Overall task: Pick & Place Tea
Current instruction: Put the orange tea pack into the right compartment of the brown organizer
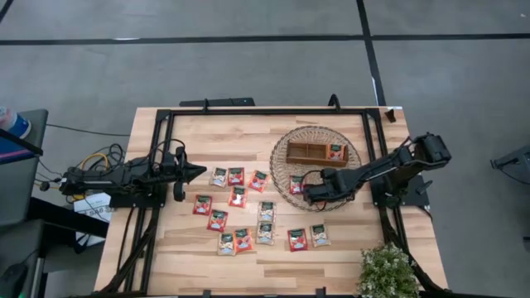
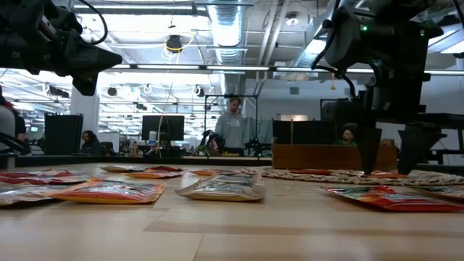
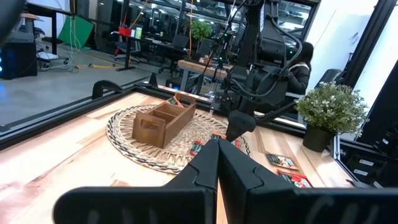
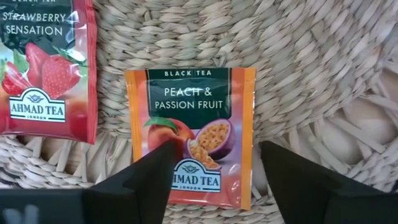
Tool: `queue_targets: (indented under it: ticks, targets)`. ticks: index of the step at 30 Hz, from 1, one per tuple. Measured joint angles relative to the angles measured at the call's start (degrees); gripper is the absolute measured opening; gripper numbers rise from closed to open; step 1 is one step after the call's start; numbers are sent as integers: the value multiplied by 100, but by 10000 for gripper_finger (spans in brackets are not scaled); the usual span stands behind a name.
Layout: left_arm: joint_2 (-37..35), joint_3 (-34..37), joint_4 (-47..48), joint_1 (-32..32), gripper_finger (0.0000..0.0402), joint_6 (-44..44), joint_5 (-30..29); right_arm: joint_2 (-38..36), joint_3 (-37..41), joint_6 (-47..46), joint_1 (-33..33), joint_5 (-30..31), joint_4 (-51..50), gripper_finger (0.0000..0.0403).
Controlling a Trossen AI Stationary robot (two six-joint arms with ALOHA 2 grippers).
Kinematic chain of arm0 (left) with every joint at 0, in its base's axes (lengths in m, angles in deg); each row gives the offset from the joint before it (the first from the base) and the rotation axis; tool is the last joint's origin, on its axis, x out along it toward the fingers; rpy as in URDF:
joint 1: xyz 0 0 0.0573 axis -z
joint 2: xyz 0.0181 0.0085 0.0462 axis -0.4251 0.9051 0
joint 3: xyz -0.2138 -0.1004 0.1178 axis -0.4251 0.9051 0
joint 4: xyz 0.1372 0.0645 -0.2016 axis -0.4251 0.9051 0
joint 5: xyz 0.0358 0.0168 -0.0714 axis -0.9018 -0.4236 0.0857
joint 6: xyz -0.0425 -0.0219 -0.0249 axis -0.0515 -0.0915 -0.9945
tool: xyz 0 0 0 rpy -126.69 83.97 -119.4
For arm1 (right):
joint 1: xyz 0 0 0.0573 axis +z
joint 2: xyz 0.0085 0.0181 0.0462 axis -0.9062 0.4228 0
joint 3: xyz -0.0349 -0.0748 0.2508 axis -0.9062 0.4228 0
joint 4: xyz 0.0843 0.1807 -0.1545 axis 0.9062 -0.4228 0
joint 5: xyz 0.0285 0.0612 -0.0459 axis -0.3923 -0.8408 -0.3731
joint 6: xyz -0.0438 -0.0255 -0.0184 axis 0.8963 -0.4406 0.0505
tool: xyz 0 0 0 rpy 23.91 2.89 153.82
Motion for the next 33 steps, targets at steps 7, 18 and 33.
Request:
queue_targets:
  ticks: [7, 18, 33]
  targets:
    - [0, 0, -2, -2, 0, 0, -2, 0, 75, -85, 0, -89, 97, 157]
    - [0, 0, -4, 0, 0, 0, -2, 8, 82, -133, 0, -111, 58, 106]
    - [0, 0, -4, 0, 0, 0, -3, 17, -80, -181, 0, -129, -421, 49]
